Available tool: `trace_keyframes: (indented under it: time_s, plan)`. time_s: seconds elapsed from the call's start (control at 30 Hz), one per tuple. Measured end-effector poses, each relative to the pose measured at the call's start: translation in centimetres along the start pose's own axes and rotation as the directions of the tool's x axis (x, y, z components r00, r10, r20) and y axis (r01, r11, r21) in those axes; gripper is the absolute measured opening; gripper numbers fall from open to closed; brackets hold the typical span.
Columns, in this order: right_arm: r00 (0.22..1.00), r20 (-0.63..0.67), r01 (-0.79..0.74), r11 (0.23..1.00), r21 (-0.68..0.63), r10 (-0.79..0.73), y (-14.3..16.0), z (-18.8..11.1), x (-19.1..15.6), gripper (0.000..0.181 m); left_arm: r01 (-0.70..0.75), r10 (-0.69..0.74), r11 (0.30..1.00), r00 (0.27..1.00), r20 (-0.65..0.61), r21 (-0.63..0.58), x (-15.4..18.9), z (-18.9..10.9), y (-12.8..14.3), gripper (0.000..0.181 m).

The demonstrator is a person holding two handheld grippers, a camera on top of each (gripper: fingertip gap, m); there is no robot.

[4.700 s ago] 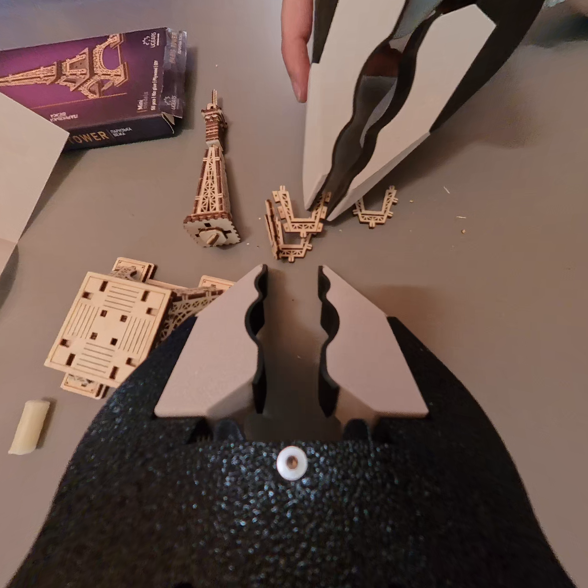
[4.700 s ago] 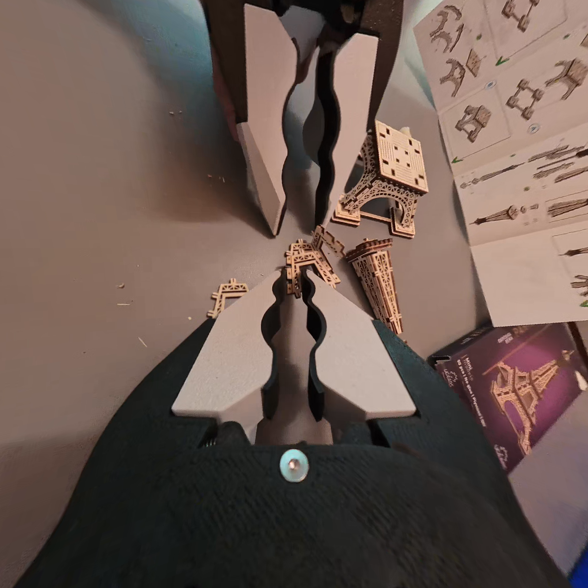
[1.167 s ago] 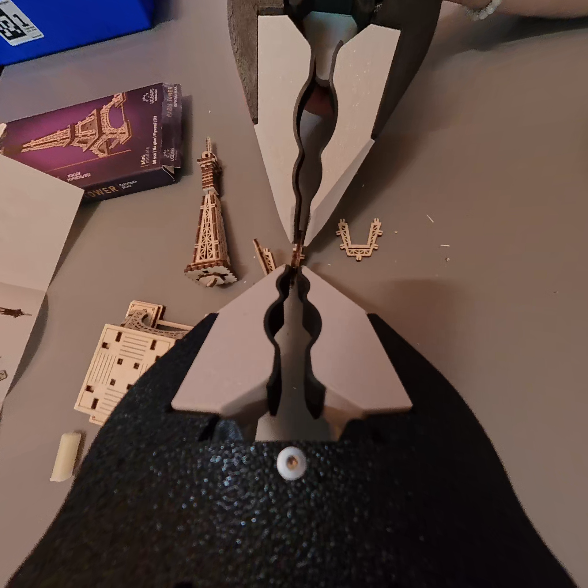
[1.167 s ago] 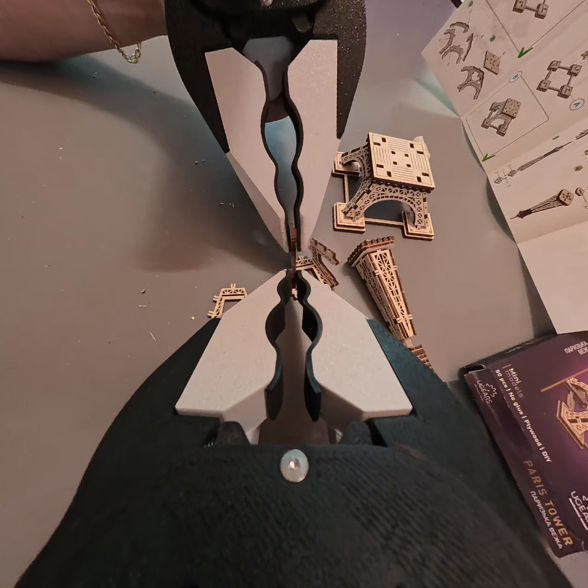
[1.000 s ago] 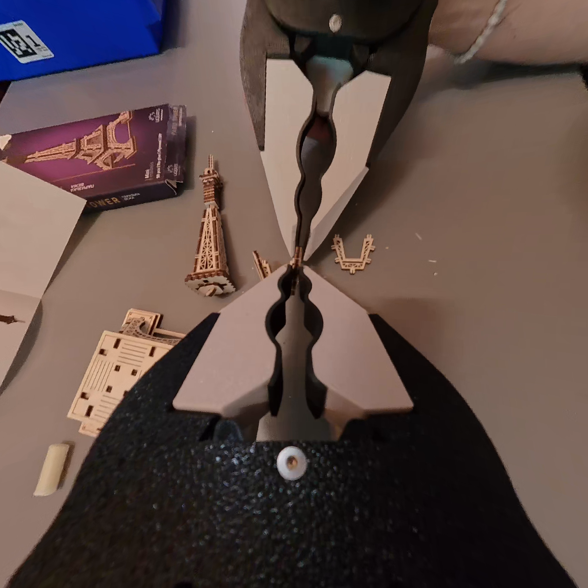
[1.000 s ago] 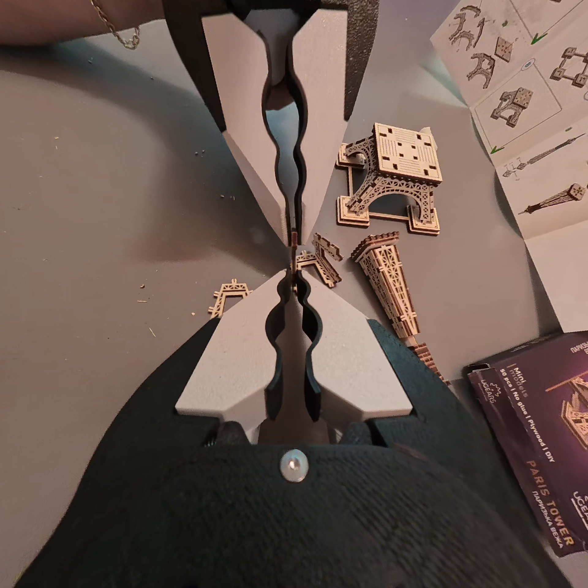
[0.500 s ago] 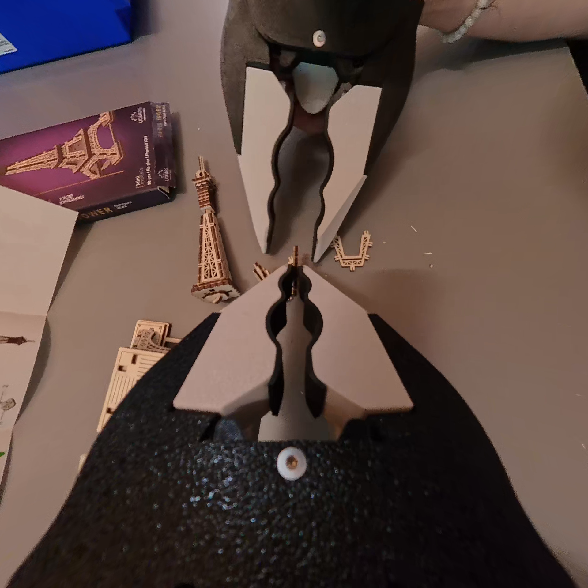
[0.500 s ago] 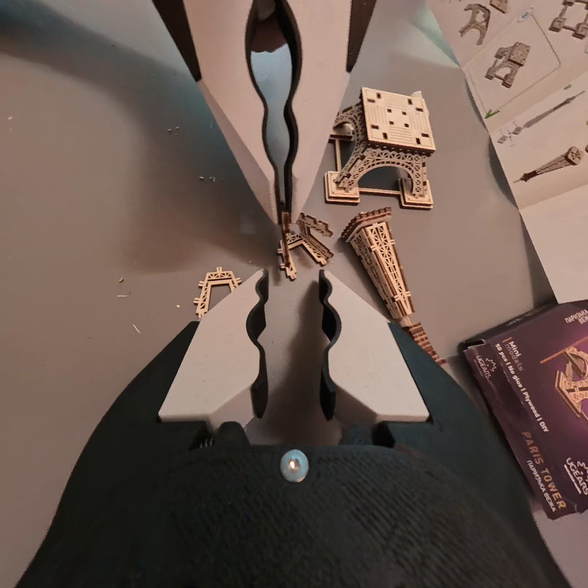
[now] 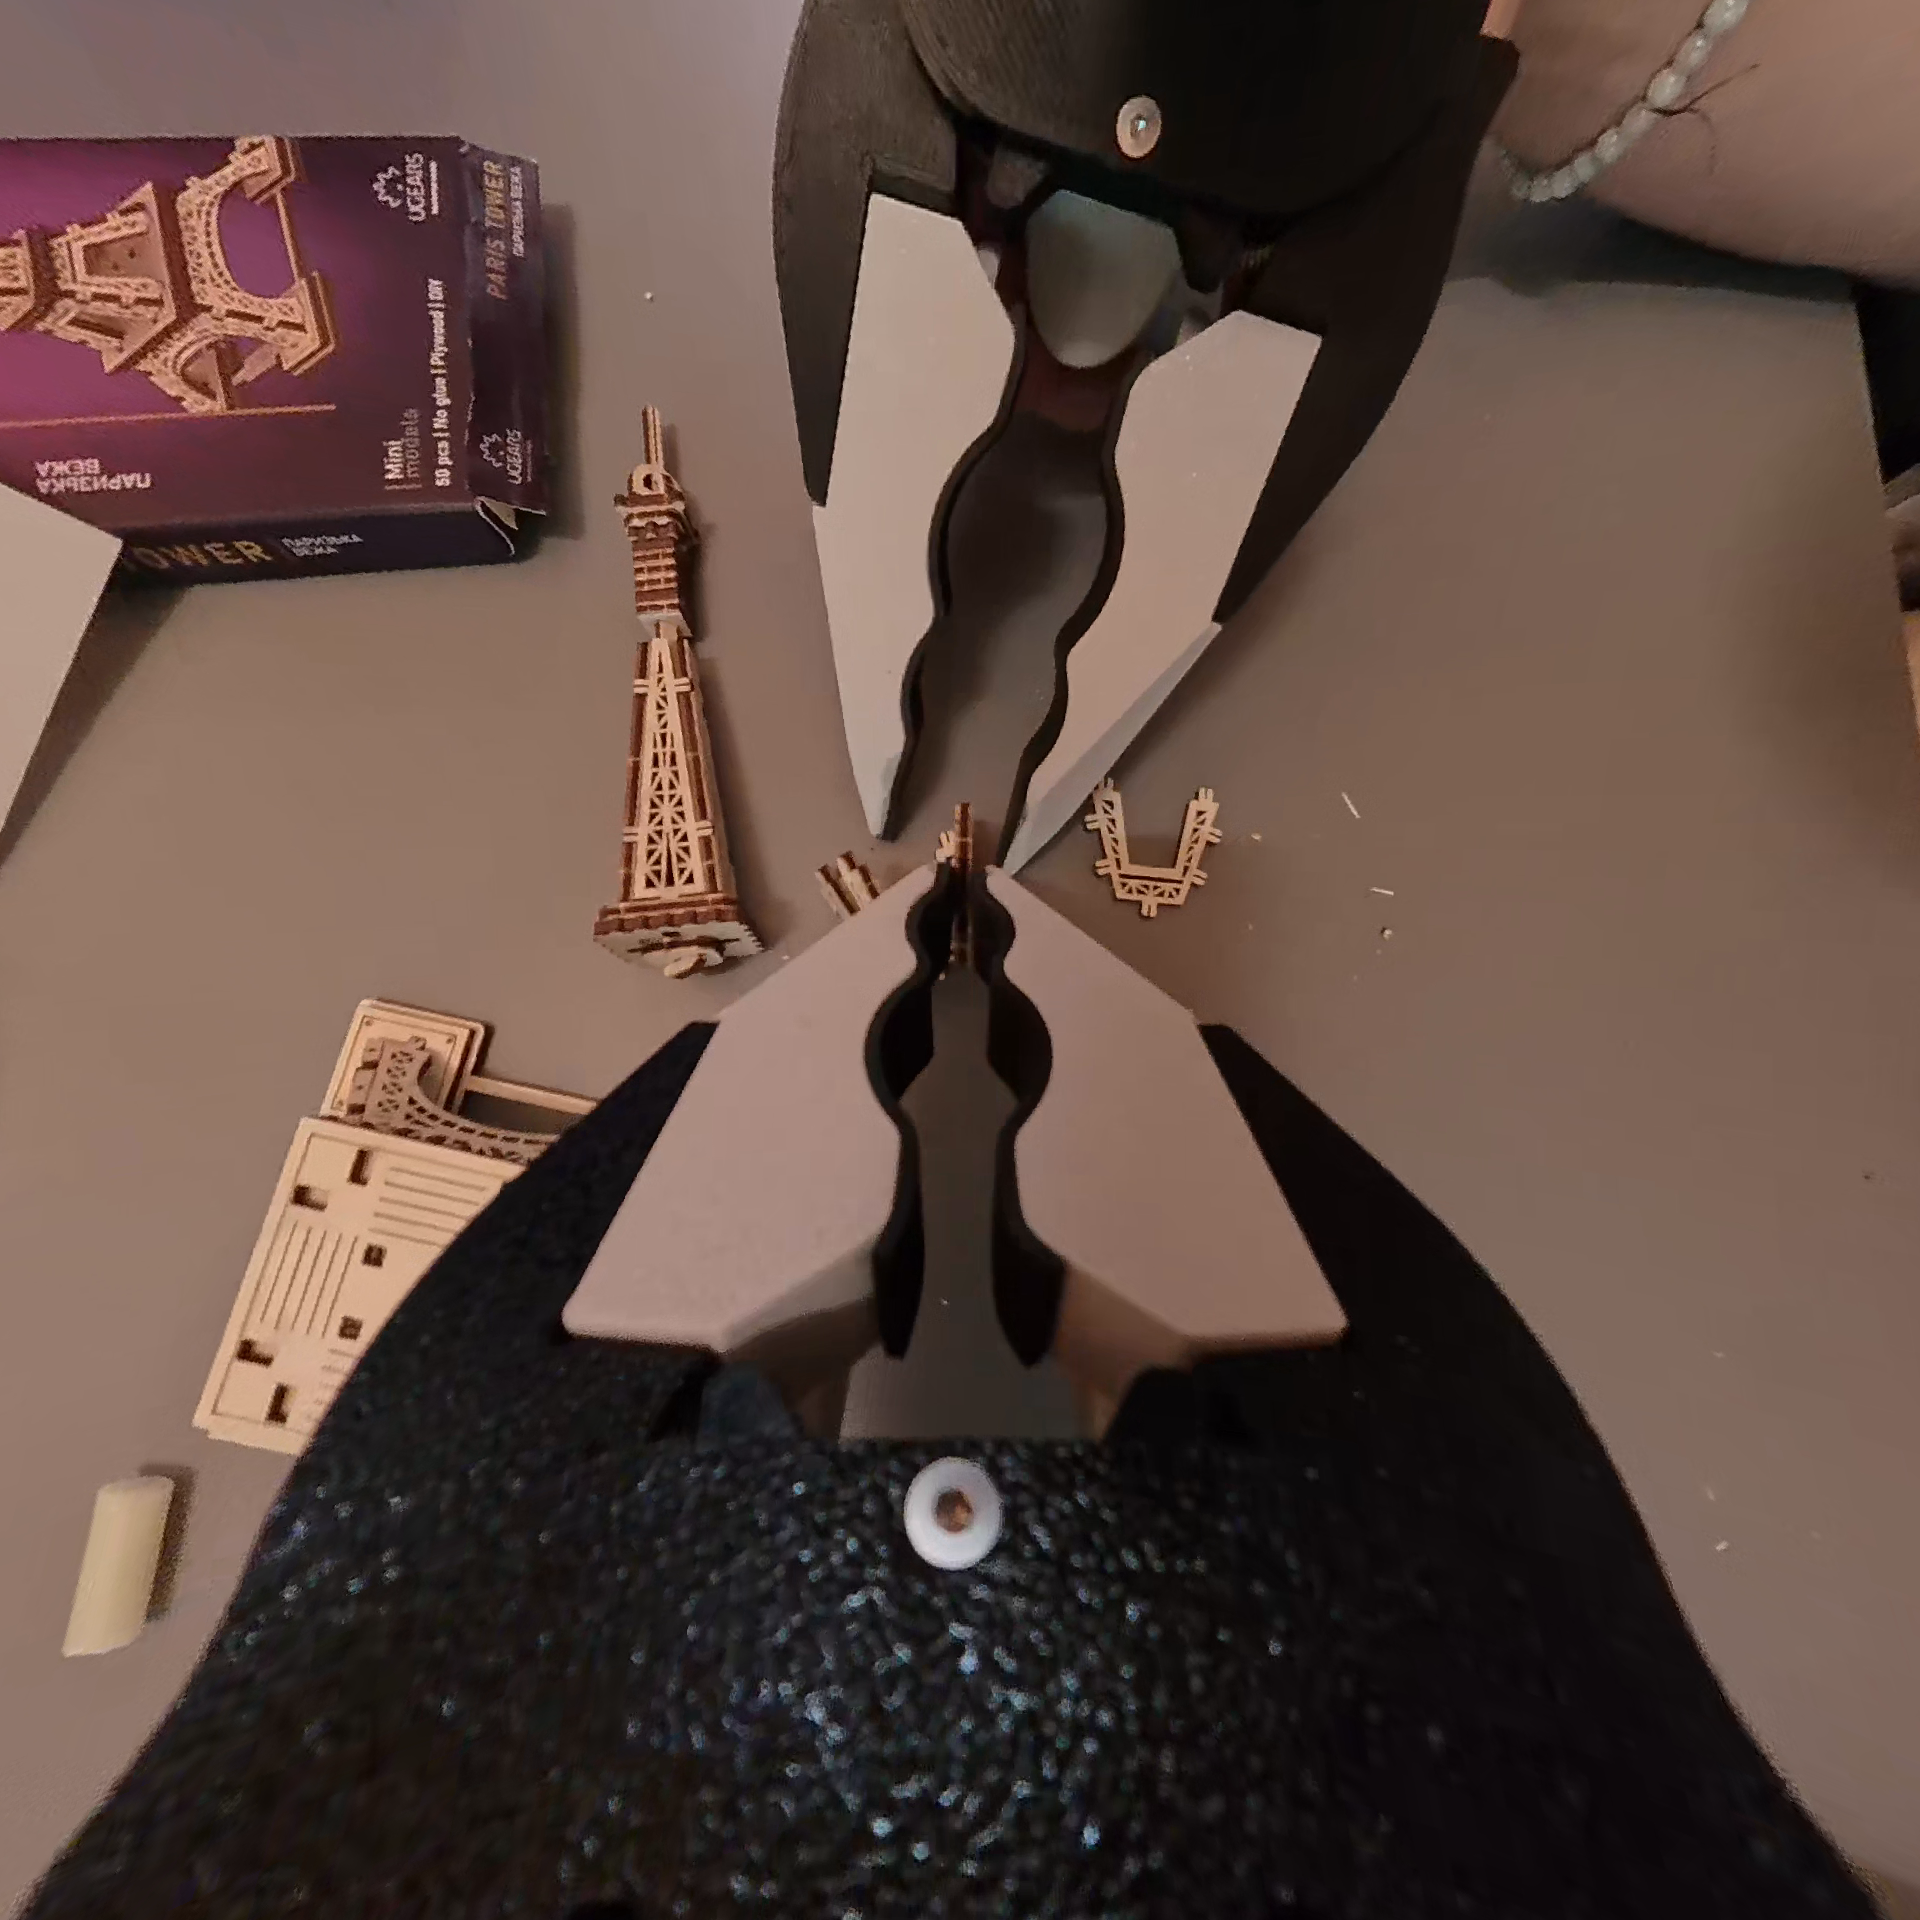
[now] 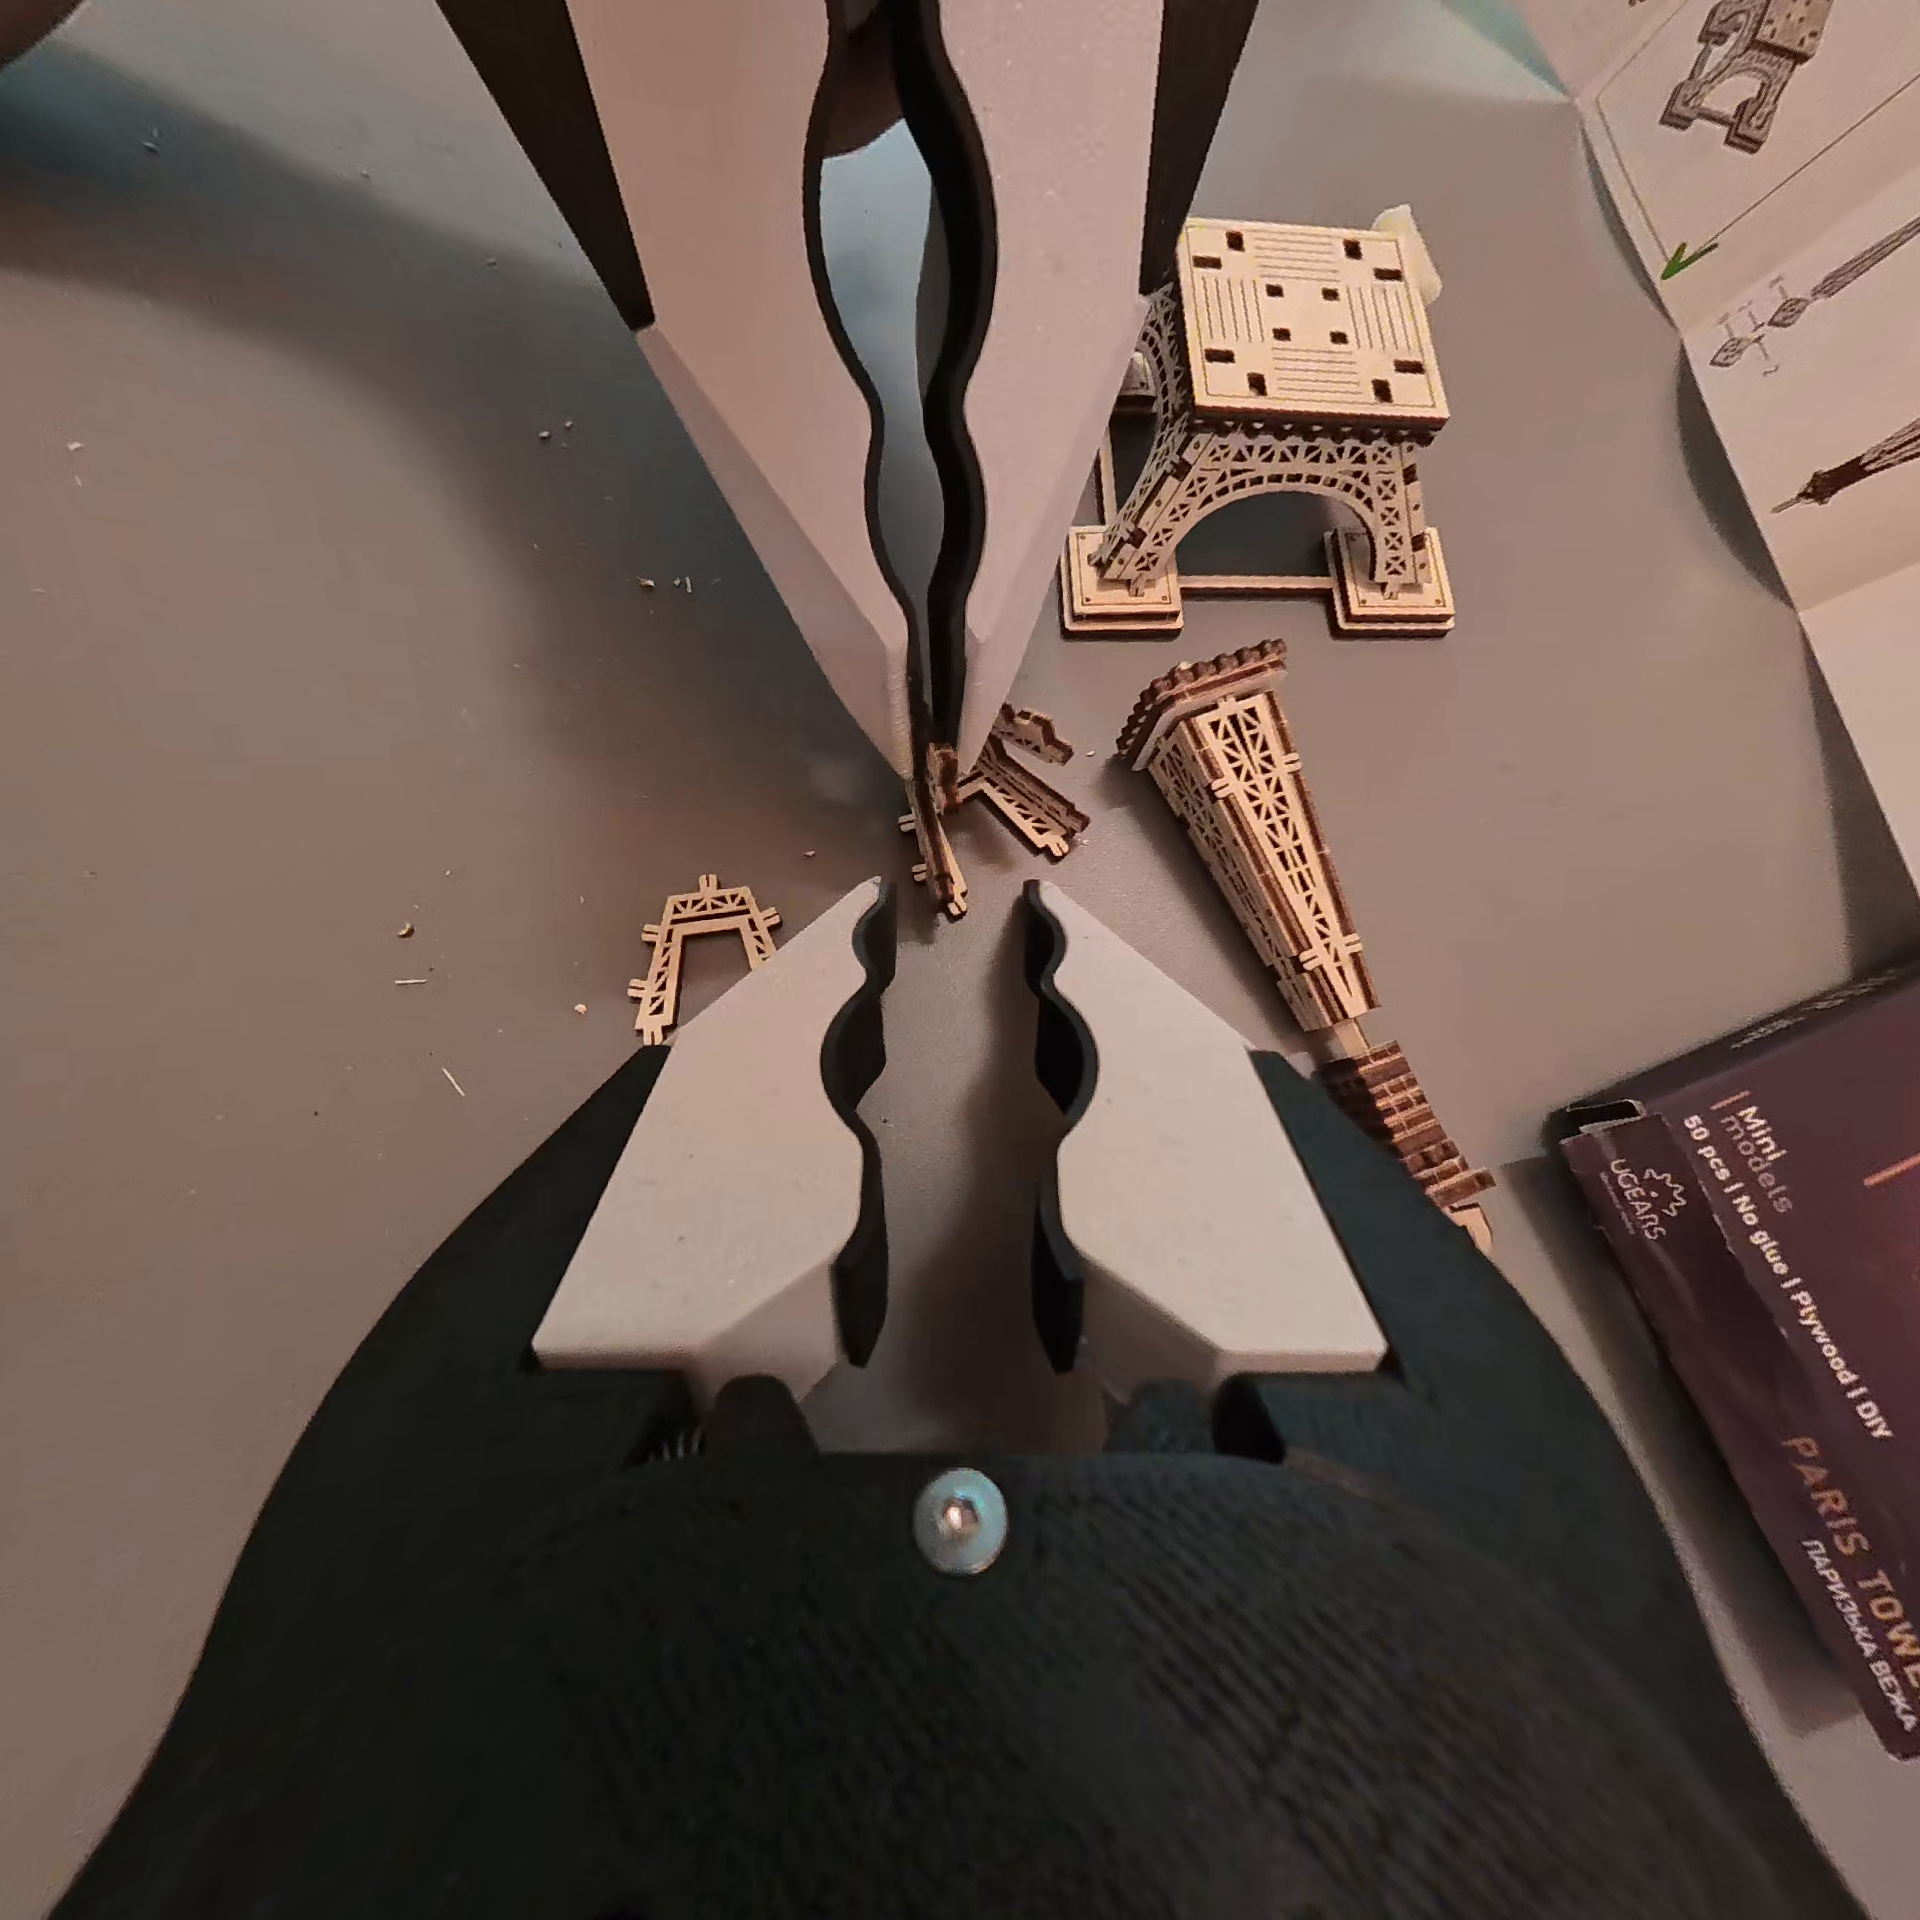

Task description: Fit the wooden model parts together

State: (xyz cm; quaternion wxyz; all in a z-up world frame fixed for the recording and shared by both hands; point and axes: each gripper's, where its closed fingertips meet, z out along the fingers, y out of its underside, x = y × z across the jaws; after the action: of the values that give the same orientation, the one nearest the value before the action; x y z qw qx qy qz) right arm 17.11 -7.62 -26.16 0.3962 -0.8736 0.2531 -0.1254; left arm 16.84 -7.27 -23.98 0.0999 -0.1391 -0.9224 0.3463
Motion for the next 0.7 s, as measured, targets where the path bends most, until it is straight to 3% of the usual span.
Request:
trace_keyframes:
  time_s: [0.7]
  plan:
    - [0.997, 0.055, -0.046, 0.999, 0.003, 0.046, -0.1, 0.01, -0.1, 0.018, 0.024, -0.024, 1.0, 0.999, -0.03, -0.017, 0.37, 0.08, 0.37, 0.001]
